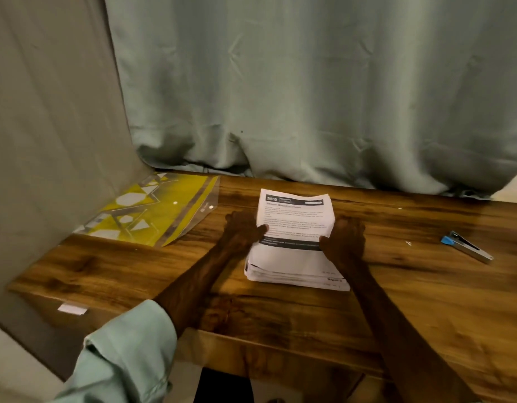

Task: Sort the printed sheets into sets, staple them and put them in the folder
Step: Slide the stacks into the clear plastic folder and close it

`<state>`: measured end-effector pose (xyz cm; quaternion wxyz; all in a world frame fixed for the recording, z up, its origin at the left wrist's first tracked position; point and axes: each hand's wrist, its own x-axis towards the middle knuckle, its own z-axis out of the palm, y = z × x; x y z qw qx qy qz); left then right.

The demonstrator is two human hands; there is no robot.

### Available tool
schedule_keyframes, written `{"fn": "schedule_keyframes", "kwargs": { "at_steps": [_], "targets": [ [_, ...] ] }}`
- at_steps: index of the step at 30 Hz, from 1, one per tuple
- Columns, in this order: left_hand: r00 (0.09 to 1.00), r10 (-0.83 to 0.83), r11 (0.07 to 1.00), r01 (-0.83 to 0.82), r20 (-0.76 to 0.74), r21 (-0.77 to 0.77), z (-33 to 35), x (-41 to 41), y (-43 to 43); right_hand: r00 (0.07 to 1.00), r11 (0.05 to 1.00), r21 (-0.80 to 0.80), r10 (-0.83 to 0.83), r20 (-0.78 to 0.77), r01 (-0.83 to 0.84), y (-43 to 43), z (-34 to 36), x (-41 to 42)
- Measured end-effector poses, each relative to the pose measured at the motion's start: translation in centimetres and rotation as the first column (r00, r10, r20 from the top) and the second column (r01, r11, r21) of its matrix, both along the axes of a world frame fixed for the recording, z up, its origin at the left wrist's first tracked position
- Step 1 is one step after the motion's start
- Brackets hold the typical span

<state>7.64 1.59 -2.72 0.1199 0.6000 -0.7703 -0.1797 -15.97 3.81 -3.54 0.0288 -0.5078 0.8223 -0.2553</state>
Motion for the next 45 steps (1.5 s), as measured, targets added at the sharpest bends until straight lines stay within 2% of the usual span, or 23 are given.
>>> {"fn": "schedule_keyframes", "kwargs": {
  "at_steps": [2, 3, 5, 7, 10, 13, 15, 21, 28, 31, 33, 37, 39, 41, 45],
  "targets": [
    [1.000, 0.009, 0.999, -0.008, 0.013, -0.045, -0.8, 2.8, 0.4, 0.996, 0.985, -0.145, 0.092, -0.002, -0.091, -0.3, 0.1, 2.4],
    [0.991, 0.132, 0.991, -0.131, 0.005, -0.014, -0.1, 4.3, 0.1, 0.988, 0.967, -0.206, 0.157, 0.010, -0.151, -0.3, 0.2, 3.8],
    [0.930, 0.367, 0.915, -0.354, 0.035, -0.193, 1.4, 5.6, -2.2, 0.955, 0.927, -0.252, 0.294, 0.032, -0.277, -0.4, 0.1, 6.8],
    [0.897, 0.433, 0.879, -0.398, 0.093, -0.262, 0.6, 7.8, -4.8, 0.909, 0.886, -0.240, 0.415, 0.030, -0.396, -0.9, 0.0, 9.7],
    [0.871, 0.421, 0.907, -0.398, 0.255, -0.137, -2.3, 11.3, -5.1, 0.859, 0.852, -0.115, 0.512, -0.024, -0.511, -2.1, -0.2, 12.8],
    [0.886, 0.402, 0.915, -0.396, 0.232, -0.071, -2.7, 11.9, -4.9, 0.828, 0.828, 0.122, 0.557, -0.068, -0.547, -3.1, -0.9, 13.6],
    [0.905, 0.379, 0.925, -0.374, 0.192, -0.063, -3.2, 11.3, -4.8, 0.820, 0.817, 0.175, 0.568, -0.074, -0.550, -3.7, -2.1, 13.0],
    [0.891, 0.291, 0.955, -0.292, 0.349, -0.053, -2.5, 5.9, -2.5, 0.866, 0.872, 0.120, 0.488, -0.109, -0.475, -3.5, -3.4, 9.4],
    [0.921, 0.158, 0.983, -0.180, 0.355, 0.032, -1.8, 0.3, 1.0, 0.929, 0.936, 0.110, 0.347, -0.125, -0.335, -1.7, -3.4, 3.2],
    [0.940, 0.109, 0.990, -0.133, 0.325, 0.053, -2.3, -2.2, 2.6, 0.948, 0.949, 0.062, 0.313, -0.050, -0.310, -0.4, -2.9, 0.9],
    [0.926, 0.071, 0.996, -0.087, 0.370, 0.027, -2.2, -3.5, 3.8, 0.943, 0.942, 0.032, 0.333, 0.008, -0.333, 0.2, -3.0, 0.1],
    [0.925, 0.065, 0.994, -0.027, 0.373, -0.106, -0.2, -4.5, 5.5, 0.922, 0.899, -0.263, 0.381, 0.072, -0.351, 1.7, -3.1, -0.1],
    [0.927, 0.081, 0.985, -0.018, 0.365, -0.173, 0.7, -3.8, 4.8, 0.909, 0.862, -0.343, 0.414, 0.052, -0.373, 1.8, -2.6, 1.0],
    [0.924, 0.119, 0.981, -0.052, 0.364, -0.187, 1.0, -2.8, 3.5, 0.858, 0.806, -0.325, 0.513, -0.033, -0.495, 1.0, -2.4, 2.6],
    [0.916, 0.075, 0.993, -0.031, 0.395, -0.117, 1.1, -1.3, 1.7, 0.757, 0.757, -0.042, 0.653, -0.001, -0.652, -0.4, -3.1, 5.3]
  ]
}}
